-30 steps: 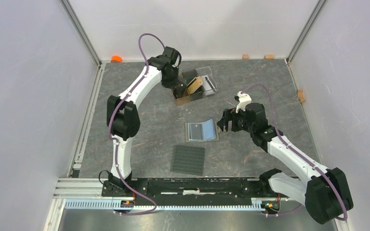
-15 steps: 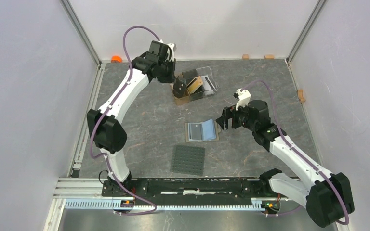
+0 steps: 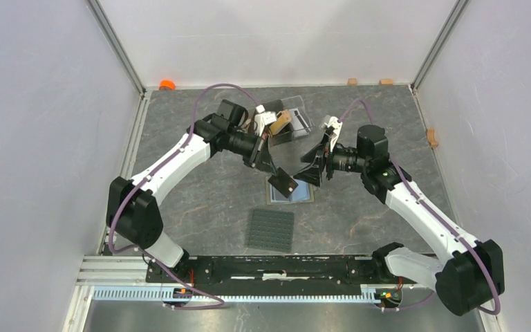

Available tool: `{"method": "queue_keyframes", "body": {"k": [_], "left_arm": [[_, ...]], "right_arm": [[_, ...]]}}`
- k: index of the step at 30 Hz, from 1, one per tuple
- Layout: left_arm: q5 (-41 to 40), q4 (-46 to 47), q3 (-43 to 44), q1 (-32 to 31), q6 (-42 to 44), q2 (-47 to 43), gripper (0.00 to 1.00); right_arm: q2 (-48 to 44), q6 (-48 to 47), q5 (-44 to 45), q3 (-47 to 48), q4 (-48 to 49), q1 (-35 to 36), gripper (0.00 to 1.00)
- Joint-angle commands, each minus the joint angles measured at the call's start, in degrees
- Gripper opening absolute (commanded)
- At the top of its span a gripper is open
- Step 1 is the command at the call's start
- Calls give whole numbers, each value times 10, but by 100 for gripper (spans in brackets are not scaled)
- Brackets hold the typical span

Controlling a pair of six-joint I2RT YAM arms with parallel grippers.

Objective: Put the credit cards into the card holder
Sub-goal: Pick up the credit card from the storage box.

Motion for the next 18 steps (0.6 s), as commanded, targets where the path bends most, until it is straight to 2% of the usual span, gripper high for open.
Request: {"method": "queue_keyframes", "body": {"k": [1,6,10,13,15,16,17,18], "left_arm": [[130,69,-31,-20,19,-40,2],[146,84,-50,-36,14,-45,2],[141,86,-55,-45,15,-43,2],[130,89,-58,-47,14,-43,2],[124,107,-65,-48,0,-45,2],[113,122,-70,-48,-15,-46,3],[90,132,-75,-48,-27,-47,14],[61,138,-78,-47,-41,-46,35]], "right_arm": [[26,13,-100,16,-8,5,76],[52,29,-105,11,-16,26,65],[62,37,-102,3,-13,45,49],[62,47,-112,-5,-2,56,29],[58,58,-105,-15,5,56,6],[58,63,-88,-19,3,56,0],[59,72,-59,-22,-4,55,0],[62,82,-23,-26,-10,53,0]]}}
